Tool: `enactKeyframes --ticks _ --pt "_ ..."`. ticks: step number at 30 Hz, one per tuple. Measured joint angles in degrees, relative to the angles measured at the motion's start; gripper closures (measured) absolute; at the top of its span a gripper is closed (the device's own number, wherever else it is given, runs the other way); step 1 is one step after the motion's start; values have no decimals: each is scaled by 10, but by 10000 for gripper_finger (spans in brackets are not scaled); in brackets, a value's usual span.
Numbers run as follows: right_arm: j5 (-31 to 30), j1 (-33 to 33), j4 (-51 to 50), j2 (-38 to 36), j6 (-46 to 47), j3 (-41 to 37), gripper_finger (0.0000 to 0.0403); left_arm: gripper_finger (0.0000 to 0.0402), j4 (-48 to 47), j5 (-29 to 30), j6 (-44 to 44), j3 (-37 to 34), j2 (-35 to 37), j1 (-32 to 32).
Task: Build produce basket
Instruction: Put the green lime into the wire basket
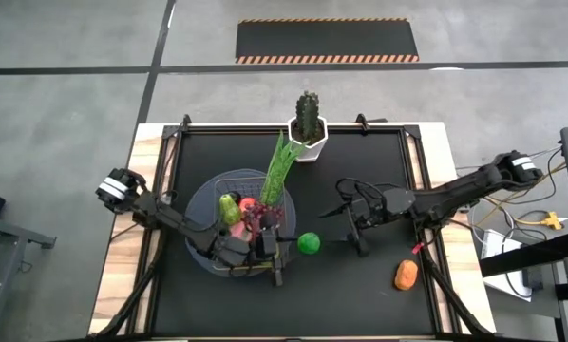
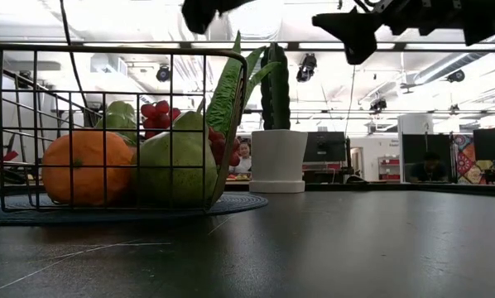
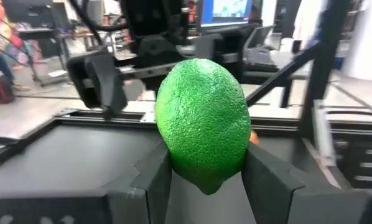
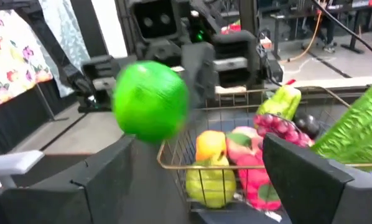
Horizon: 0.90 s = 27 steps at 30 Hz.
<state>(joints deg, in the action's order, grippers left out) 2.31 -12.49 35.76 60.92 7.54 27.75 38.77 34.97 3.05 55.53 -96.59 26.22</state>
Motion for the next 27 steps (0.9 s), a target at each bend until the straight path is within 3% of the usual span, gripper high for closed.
enactKeyframes --ticks 5,11,15,18,21,27 --pt "-3 0 -90 -62 5 0 70 253 -131 -2 119 8 39 22" --pt "-4 0 -158 -104 16 0 69 253 -534 -6 386 94 91 36" --pt "-4 0 -166 -102 19 -1 69 253 -806 -82 533 179 85 35" --pt "-4 0 -174 -97 19 -1 69 253 -955 -147 583 217 74 34" --pt "-8 0 -176 -92 19 -1 69 253 -1035 -174 607 226 73 31" --pt "-8 0 -174 -82 19 -1 69 253 -1054 -235 611 210 71 11"
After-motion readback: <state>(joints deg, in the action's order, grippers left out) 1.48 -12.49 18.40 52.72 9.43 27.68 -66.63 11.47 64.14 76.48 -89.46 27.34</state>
